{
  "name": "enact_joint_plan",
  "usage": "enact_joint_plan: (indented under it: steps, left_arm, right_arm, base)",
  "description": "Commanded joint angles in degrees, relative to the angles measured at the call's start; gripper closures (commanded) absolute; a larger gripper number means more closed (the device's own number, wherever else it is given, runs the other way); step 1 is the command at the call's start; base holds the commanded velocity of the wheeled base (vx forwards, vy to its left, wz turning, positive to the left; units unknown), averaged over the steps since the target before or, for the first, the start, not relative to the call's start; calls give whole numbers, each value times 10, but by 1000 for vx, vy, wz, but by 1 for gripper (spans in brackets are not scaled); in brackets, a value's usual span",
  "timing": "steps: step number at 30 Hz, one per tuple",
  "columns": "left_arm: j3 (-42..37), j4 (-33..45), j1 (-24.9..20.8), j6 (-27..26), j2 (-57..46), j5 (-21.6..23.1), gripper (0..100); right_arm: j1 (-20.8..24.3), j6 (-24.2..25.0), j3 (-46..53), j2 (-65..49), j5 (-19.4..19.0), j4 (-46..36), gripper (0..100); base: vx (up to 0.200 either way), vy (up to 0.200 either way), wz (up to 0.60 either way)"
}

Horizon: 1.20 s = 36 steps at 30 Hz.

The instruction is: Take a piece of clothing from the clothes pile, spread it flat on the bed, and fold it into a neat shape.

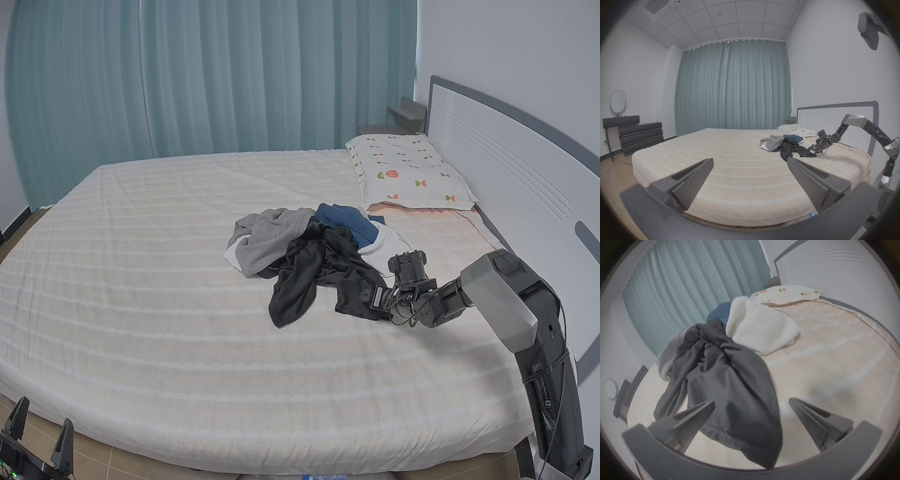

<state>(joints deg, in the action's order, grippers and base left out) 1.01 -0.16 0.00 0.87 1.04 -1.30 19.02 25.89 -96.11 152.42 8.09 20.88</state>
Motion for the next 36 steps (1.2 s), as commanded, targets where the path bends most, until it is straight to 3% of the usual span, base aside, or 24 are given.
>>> enact_joint_plan:
  steps: [1,3,4,15,21,25,27,29,31,36]
  left_arm:
    - [-10,0,0,0,-10,0,0]
    - [-10,0,0,0,-10,0,0]
    - [-10,0,0,0,-10,0,0]
    - [-10,1,0,0,-10,0,0]
    - [-10,0,0,0,-10,0,0]
    - [-10,0,0,0,-10,0,0]
    - [-10,0,0,0,-10,0,0]
    - [-10,0,0,0,-10,0,0]
    - [-10,0,0,0,-10,0,0]
    - [-10,0,0,0,-10,0,0]
  right_arm:
    - [8,0,-14,19,0,-1,0]
    - [10,0,-23,22,0,-3,0]
    - [11,0,-27,23,0,-6,100]
    - [14,5,-61,36,-1,-38,100]
    - [14,83,-13,-21,-13,-36,100]
    - [8,159,146,-146,-113,3,100]
    - [3,173,190,-177,-134,28,100]
    - [-1,195,317,-252,-193,115,100]
    - [-2,196,390,-289,-213,176,100]
    - [6,195,528,-379,-220,296,100]
  base:
    - [0,0,0]
    - [0,0,0]
    - [0,0,0]
    - [0,0,0]
    - [0,0,0]
    - [0,0,0]
    - [0,0,0]
    - [0,0,0]
    - [0,0,0]
    - [0,0,0]
